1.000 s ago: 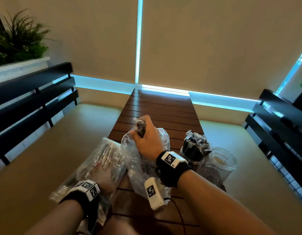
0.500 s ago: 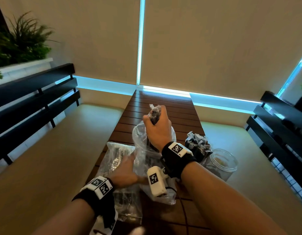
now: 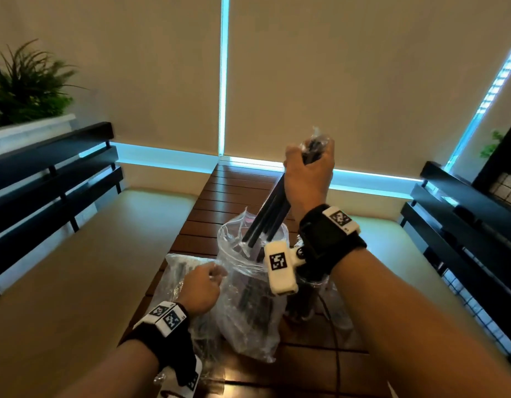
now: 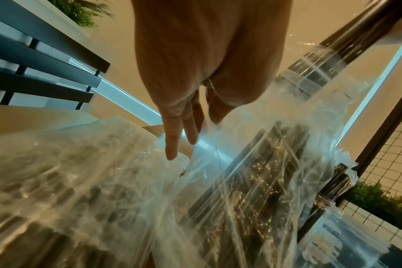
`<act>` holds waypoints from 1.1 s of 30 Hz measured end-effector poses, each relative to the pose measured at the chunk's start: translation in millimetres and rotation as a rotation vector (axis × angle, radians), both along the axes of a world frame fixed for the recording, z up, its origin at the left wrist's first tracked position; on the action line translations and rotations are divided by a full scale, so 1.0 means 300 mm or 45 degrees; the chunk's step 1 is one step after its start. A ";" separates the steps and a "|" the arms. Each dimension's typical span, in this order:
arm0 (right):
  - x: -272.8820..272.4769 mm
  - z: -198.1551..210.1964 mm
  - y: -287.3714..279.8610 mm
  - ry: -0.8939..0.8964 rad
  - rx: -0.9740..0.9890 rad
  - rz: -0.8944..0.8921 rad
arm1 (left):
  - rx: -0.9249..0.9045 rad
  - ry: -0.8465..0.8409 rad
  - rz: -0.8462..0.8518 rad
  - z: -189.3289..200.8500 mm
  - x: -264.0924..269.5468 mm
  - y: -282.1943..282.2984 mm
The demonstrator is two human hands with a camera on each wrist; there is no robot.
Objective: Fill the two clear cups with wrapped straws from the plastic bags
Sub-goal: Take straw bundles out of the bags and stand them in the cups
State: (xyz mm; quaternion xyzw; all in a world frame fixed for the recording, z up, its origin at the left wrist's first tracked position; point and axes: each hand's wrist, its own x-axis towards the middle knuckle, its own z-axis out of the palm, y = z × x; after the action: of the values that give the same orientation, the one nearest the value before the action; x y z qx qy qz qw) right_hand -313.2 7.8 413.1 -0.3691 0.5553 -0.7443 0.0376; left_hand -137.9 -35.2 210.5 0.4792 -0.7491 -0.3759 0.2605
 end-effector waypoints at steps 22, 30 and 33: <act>-0.062 0.109 0.080 -0.537 -0.256 0.238 | -0.506 0.196 -0.423 0.612 -0.198 0.120; -0.007 0.106 0.105 -0.372 -0.162 0.543 | -0.637 0.236 -0.097 0.644 -0.327 0.110; -0.030 0.083 0.127 -0.240 0.012 0.684 | -0.605 0.396 0.021 0.654 -0.333 0.100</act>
State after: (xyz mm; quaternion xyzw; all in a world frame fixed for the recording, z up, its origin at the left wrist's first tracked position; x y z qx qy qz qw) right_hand -322.2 45.8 438.1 -0.4320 0.4352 -0.7361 0.2866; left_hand -237.7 -5.3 406.8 0.3476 -0.7633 -0.2567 0.4803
